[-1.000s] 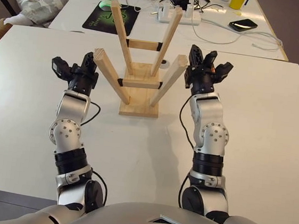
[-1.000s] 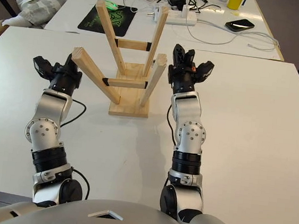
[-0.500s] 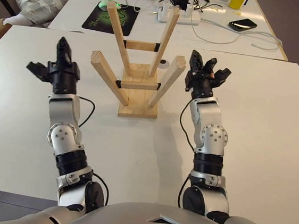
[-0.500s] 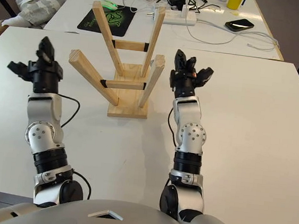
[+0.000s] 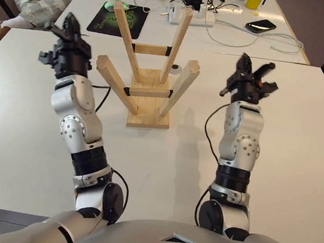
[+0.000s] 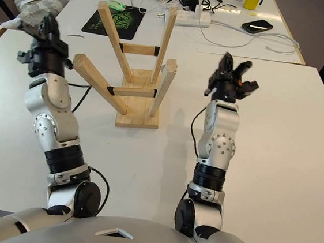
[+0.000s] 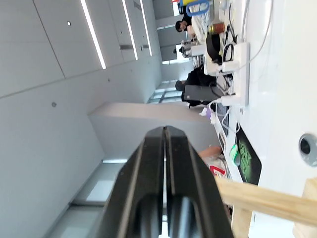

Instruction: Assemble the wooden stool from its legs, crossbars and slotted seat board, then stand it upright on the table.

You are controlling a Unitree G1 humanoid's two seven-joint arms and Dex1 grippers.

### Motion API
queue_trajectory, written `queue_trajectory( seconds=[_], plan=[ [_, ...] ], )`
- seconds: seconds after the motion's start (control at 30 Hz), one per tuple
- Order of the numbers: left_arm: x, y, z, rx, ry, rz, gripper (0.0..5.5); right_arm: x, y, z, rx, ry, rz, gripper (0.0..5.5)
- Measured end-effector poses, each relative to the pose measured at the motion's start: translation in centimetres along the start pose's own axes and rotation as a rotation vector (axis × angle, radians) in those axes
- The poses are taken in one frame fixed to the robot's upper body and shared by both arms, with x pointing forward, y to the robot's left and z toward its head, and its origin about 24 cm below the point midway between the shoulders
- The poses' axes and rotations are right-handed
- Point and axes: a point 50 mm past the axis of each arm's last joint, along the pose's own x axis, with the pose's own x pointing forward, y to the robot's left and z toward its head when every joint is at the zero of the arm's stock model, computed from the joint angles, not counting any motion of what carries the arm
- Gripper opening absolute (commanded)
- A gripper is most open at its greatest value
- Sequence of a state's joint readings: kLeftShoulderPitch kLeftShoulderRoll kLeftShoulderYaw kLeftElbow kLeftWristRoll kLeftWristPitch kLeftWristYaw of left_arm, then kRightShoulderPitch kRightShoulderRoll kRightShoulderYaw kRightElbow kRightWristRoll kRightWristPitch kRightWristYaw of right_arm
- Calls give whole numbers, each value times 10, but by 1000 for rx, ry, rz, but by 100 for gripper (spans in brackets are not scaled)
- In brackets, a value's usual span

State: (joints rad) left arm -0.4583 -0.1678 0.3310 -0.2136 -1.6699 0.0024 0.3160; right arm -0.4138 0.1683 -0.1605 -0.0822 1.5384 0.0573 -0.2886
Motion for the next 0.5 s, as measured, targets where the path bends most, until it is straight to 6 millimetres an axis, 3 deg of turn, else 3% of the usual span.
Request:
queue_trajectory(
  seconds=[0.03,0.13,0.2,0.27,0.4,0.5],
  plan=[
    [0,1,-11,41,42,24,2,0,2,-20,-30,92,-4,0],
    [-4,-9,-25,151,72,2,2,-3,2,-46,-88,210,-35,0],
    [-5,-2,-43,208,152,47,2,-8,0,-76,-145,366,-51,0],
    [-6,2,-51,234,182,66,2,-11,-2,-88,-180,425,-60,0],
    [-5,0,-43,253,128,50,2,-8,-5,-82,-231,371,-74,0],
    [-7,-15,-33,249,69,-24,2,-6,-6,-70,-249,291,-84,0]
  ],
)
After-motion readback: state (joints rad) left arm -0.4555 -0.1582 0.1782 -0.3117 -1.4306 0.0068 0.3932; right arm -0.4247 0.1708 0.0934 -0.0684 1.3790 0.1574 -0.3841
